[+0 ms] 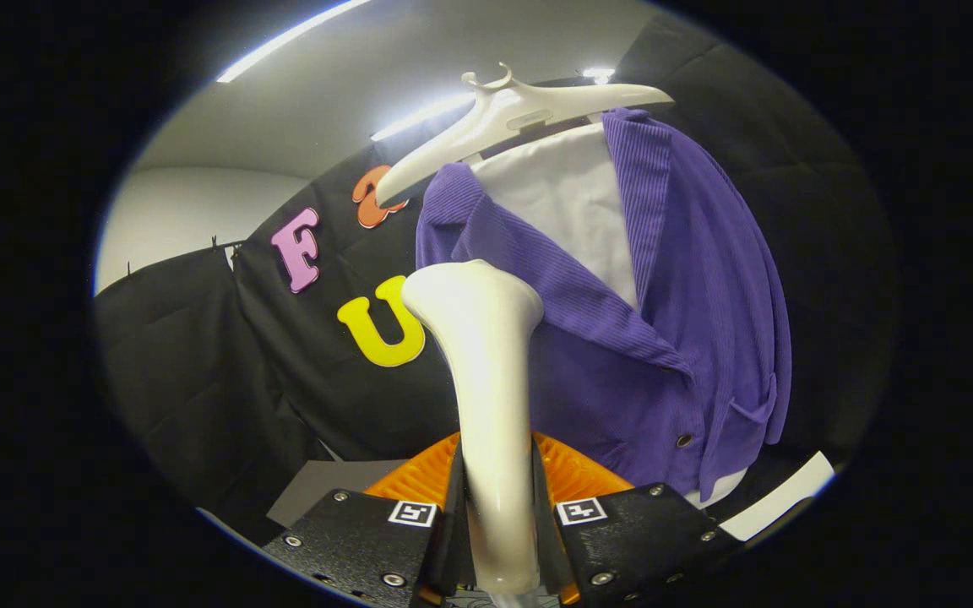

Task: Iron the clothes twice with a garment steamer, once on the left side and once on the right side.

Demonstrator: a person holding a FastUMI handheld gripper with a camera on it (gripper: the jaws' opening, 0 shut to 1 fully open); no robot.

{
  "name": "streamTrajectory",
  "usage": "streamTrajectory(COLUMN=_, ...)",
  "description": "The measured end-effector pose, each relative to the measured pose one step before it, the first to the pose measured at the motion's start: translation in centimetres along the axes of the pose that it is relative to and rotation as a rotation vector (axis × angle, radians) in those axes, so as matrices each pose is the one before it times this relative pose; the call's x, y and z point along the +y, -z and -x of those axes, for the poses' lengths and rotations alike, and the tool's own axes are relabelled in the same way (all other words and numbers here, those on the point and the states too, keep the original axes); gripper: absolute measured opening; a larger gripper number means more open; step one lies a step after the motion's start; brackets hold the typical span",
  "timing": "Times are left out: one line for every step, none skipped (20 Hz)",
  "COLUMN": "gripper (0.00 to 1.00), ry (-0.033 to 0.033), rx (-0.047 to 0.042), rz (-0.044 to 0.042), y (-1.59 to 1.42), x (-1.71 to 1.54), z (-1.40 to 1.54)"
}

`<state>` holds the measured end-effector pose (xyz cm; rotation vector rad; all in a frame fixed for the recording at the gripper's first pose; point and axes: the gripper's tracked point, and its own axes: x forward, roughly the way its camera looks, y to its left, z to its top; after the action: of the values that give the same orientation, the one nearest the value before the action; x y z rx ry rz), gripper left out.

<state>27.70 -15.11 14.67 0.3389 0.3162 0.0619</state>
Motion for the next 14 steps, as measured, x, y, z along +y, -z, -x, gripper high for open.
streamTrajectory(gripper=0.37, ry=0.00933, rx=0.01620, rz=0.00330, y=0.766, x=-0.516, z=0.080)
streamTrajectory(gripper=0.37, ry=0.00844, rx=0.02019, rz=0.00133, y=0.842, x=-0.438, z=-0.168)
streamTrajectory(gripper=0.37, ry=0.01201, rx=0.02114, rz=-0.00066, y=0.879, x=-0.502, z=-0.122)
streamTrajectory(gripper=0.37, ry=0.00872, rx=0.01738, rz=0.00389, y=0.715, x=-0.170, z=-0.093)
streamTrajectory(gripper=0.37, ry=0.00778, rx=0.00728, rz=-0.00107, y=0.535, x=-0.180, z=-0.131)
streamTrajectory(gripper=0.37, ry=0.01020, rx=0.01778, rz=-0.00027, y=0.991, x=-0.362, z=-0.044)
streamTrajectory(gripper=0.37, ry=0.00886, rx=0.02029, rz=-0.00166, y=1.234, x=-0.262, z=-0.157)
streamTrajectory(gripper=0.38, ry=0.00625, rx=0.02192, rz=-0.00316, y=1.127, x=-0.263, z=-0.137)
streamTrajectory(gripper=0.37, ry=0.00553, rx=0.02070, rz=-0.00473, y=1.100, x=-0.250, z=0.012)
streamTrajectory(gripper=0.37, ry=0.00874, rx=0.02063, rz=-0.00125, y=1.113, x=-0.414, z=-0.101)
streamTrajectory(gripper=0.37, ry=0.01032, rx=0.02254, rz=-0.00019, y=1.111, x=-0.411, z=-0.103)
streamTrajectory(gripper=0.37, ry=0.00738, rx=0.02081, rz=-0.00066, y=1.218, x=-0.358, z=-0.188)
streamTrajectory(gripper=0.37, ry=0.00629, rx=0.01949, rz=-0.00471, y=0.898, x=-0.366, z=-0.114)
streamTrajectory(gripper=0.37, ry=0.00778, rx=0.02090, rz=-0.00445, y=1.138, x=-0.372, z=-0.187)
